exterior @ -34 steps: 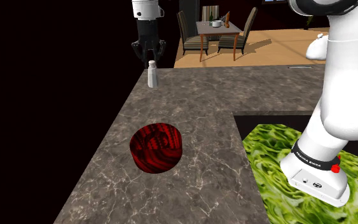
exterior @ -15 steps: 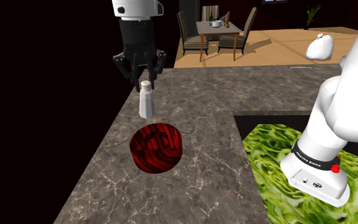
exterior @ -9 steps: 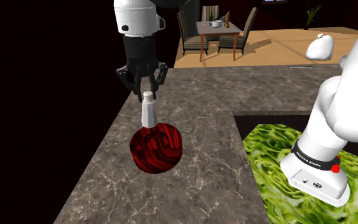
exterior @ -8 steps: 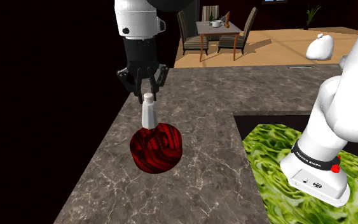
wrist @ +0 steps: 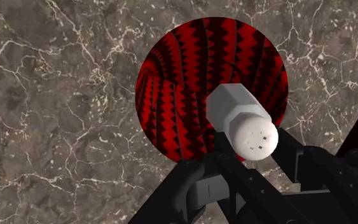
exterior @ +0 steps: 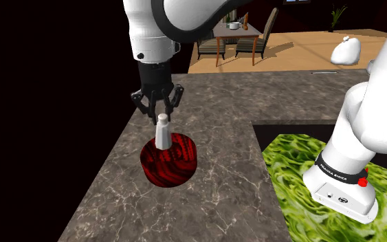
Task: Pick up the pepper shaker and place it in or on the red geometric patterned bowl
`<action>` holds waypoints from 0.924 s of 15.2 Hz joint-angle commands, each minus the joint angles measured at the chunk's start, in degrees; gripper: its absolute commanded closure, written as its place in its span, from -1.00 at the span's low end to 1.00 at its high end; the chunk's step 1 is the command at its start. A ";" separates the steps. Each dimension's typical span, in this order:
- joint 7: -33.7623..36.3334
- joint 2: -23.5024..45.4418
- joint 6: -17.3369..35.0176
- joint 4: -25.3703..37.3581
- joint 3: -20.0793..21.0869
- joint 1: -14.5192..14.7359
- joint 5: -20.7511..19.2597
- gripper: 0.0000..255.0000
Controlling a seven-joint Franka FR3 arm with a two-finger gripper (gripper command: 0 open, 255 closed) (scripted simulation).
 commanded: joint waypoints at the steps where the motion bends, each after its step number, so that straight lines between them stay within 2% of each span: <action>1: -0.22 0.22 1.67 -1.44 -0.08 -0.07 -0.06 1.00; 5: -0.16 0.85 4.31 -3.49 -0.04 -0.01 -0.29 1.00; 12: -0.16 0.85 4.31 -3.49 -0.04 -0.01 -0.29 1.00; 13: -0.16 0.85 4.30 -3.49 -0.04 -0.01 -0.29 -1.00; 14: -0.16 0.85 4.30 -3.49 -0.04 -0.01 -0.29 -1.00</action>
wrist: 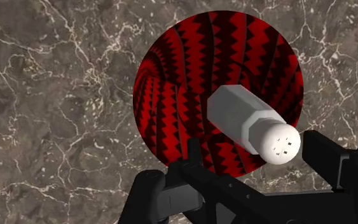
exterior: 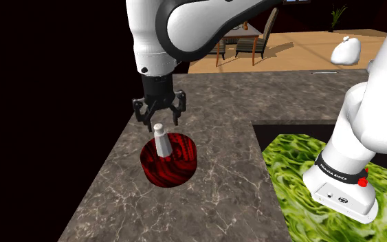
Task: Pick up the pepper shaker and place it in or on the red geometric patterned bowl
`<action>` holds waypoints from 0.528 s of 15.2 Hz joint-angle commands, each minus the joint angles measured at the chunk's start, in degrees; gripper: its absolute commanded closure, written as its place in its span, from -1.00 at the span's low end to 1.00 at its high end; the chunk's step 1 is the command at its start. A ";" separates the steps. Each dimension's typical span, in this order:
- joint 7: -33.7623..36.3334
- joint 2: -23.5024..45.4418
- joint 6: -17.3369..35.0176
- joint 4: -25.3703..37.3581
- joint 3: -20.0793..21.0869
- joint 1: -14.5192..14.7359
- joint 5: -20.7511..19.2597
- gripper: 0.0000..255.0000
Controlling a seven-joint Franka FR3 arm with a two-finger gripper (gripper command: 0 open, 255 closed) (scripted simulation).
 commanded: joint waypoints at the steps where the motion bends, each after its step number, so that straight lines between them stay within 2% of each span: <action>1: 0.00 0.00 0.00 0.00 0.00 0.00 0.00 -1.00; 4: 0.00 0.00 0.00 0.00 0.00 0.00 0.00 -1.00; 8: -0.49 -1.83 -7.00 5.29 -0.26 -0.34 0.69 -1.00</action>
